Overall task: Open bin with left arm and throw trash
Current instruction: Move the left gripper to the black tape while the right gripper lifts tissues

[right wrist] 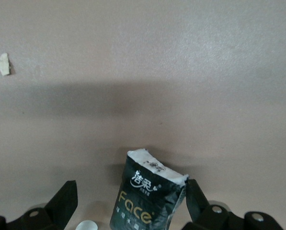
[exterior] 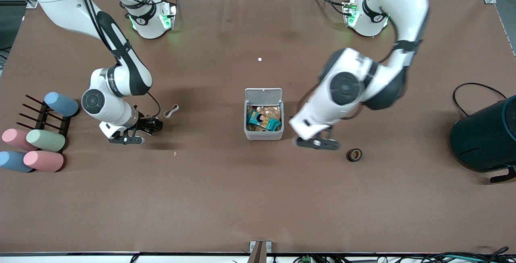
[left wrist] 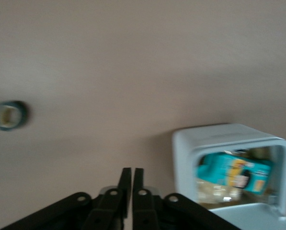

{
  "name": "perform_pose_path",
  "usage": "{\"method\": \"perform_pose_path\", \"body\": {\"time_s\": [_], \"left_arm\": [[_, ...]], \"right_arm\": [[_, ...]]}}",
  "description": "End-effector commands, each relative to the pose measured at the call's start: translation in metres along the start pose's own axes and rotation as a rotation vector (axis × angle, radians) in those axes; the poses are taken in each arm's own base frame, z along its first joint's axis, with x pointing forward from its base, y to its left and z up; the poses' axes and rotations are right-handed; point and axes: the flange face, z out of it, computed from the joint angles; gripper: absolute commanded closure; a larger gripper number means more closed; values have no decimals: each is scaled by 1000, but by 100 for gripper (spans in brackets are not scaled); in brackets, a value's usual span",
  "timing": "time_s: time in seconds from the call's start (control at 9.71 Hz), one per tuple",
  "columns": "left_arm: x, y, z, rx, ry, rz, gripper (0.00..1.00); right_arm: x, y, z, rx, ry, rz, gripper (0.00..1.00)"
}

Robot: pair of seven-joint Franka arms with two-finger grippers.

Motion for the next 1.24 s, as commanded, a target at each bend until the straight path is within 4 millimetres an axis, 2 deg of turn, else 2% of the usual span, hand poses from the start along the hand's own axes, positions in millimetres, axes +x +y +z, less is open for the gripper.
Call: {"method": "perform_pose_path", "body": {"time_s": [0.0,0.1,0.31,0.41,0.51,0.72,0.82,0.93,1.03,1.13], "left_arm": [[23,-79,46,40,-47,96,1],[33,-112,65,95,-48,155,0],[32,-137,110,165,-68,213,0],[25,-142,134,156,-45,221,0],[18,-156,154,141,-15,212,0],[9,-174,177,126,6,207,0],[7,-184,185,121,10,211,0],[7,-194,189,115,13,215,0],[6,-201,190,116,9,211,0],[6,-200,190,114,9,211,5]], "right_arm": [[-11,6,2,-2,-15,-10,2],[-13,9,5,-10,-21,-15,2],[-11,17,9,-16,-23,-13,3],[-12,18,14,-23,-31,-21,12],[-12,21,15,-28,-32,-22,40],[-12,21,19,-28,-40,-22,81],[-11,21,18,-28,-39,-20,93],[-6,20,12,-26,-26,-8,99],[3,15,-5,-23,-8,-3,100],[18,4,-29,-22,-33,36,100]]}}
